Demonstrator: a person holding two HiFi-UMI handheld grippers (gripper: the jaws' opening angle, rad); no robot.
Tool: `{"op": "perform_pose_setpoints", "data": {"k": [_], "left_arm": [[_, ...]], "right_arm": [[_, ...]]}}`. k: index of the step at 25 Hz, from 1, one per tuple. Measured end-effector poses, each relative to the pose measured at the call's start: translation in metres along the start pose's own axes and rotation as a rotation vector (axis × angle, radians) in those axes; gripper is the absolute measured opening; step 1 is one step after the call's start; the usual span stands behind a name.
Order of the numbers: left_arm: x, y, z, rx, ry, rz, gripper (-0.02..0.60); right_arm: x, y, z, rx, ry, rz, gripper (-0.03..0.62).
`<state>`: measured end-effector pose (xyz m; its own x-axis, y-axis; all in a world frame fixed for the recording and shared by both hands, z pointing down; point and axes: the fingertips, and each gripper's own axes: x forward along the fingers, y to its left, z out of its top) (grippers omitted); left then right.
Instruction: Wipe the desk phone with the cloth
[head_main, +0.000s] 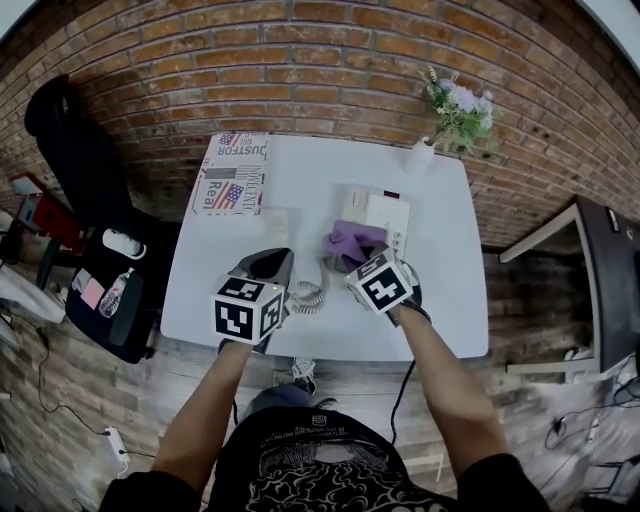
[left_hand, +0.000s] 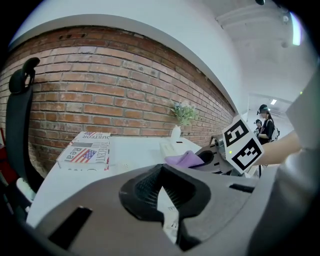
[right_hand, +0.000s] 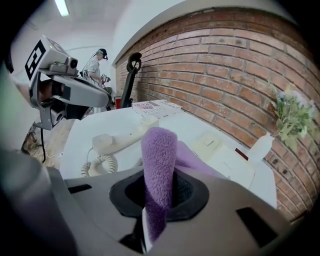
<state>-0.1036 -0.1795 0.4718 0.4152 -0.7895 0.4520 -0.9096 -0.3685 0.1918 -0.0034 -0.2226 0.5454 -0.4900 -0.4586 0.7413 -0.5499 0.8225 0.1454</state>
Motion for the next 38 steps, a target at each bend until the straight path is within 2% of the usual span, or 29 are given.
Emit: {"op": "perform_pose_setpoints", "data": {"k": [9,13,20,28,38], "left_arm": [[-0.018,-0.011,-0.008,0.012,0.002,-0.001,0.002],[-0.025,-0.015,-0.012,0.013,0.003,0.000,0.002],[-0.023,-0.021,-0.014,0.021,0.008,-0.012,0.002],[0.005,-0.027,0.005,0.048,0.003,-0.046,0.002],[0.053,-0.009,0.040,0.058,-0.003,-0.070,0.002]], "right_arm": [[-0.006,0.025,-0.017,-0.002,-0.006,0.031,0.043],[-0.014,0.036,-0.027,-0.008,0.028,0.044,0.043],[-0.025,0.041,-0.031,-0.011,0.023,0.044,0.043],[-0.056,-0.003,0.005,-0.006,-0.067,-0.016,0.043],[-0.060,-0.069,0.054,0.000,-0.138,-0.061,0.043]]}}
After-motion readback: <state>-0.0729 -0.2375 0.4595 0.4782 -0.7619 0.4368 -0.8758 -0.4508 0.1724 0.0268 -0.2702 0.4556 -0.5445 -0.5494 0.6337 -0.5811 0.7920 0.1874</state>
